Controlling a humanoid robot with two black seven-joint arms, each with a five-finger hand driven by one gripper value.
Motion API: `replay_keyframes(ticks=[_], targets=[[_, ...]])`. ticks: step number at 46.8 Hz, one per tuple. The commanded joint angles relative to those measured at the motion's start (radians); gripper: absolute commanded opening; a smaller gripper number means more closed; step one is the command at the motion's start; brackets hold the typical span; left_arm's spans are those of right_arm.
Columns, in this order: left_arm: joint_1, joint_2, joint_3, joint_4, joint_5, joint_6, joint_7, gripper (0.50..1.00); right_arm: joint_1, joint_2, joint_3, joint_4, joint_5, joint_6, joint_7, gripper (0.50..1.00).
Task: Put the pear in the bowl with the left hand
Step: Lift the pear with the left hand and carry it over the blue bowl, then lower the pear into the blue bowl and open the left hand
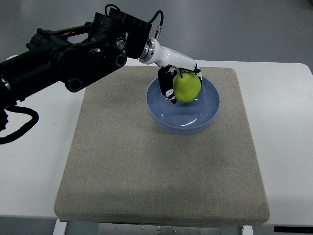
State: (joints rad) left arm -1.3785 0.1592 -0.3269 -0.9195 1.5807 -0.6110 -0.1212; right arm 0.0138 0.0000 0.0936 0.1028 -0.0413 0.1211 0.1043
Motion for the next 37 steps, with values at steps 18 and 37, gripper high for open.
replay_keyframes(ticks=[18,37], targets=[[0.036,-0.007,0.006,-0.002,0.018,0.000,0.008,0.500,0.000,0.000,0.000,0.000,0.000,0.000,0.000,0.926],[0.053,-0.007,0.006,0.002,0.018,0.000,0.011,0.500,0.000,0.000,0.000,0.000,0.000,0.000,0.000,0.926]])
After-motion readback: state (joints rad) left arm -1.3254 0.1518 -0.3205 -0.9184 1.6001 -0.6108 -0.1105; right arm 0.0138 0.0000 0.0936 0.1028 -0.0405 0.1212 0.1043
